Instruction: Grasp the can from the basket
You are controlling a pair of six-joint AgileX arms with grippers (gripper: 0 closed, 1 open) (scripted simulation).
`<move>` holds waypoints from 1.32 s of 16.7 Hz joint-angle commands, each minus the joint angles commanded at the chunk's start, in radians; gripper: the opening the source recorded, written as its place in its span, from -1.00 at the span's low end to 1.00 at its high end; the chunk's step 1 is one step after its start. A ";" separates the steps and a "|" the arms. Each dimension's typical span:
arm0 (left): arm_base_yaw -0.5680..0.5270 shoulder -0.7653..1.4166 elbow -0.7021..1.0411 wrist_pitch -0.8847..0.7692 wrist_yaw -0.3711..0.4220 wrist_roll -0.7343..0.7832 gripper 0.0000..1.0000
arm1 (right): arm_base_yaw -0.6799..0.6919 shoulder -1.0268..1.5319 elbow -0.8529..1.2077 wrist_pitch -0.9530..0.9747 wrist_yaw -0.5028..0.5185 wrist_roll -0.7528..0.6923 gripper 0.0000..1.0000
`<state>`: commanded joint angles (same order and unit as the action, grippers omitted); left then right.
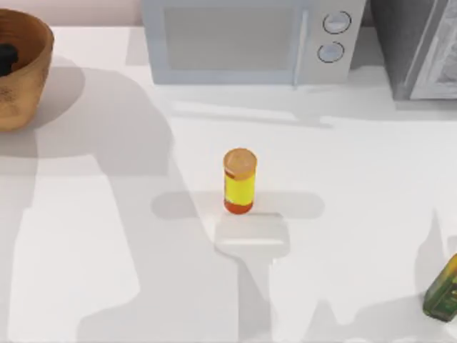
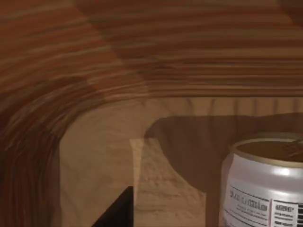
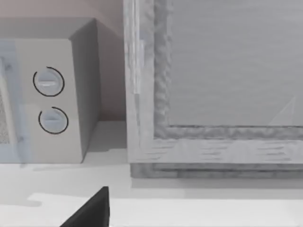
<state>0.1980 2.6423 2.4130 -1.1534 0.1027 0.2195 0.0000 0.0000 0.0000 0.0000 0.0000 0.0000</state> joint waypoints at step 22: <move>-0.001 -0.128 -0.060 0.072 -0.026 -0.002 -1.00 | 0.000 0.000 0.000 0.000 0.000 0.000 1.00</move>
<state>0.1969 2.5140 2.3526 -1.0810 0.0767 0.2179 0.0000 0.0000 0.0000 0.0000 0.0000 0.0000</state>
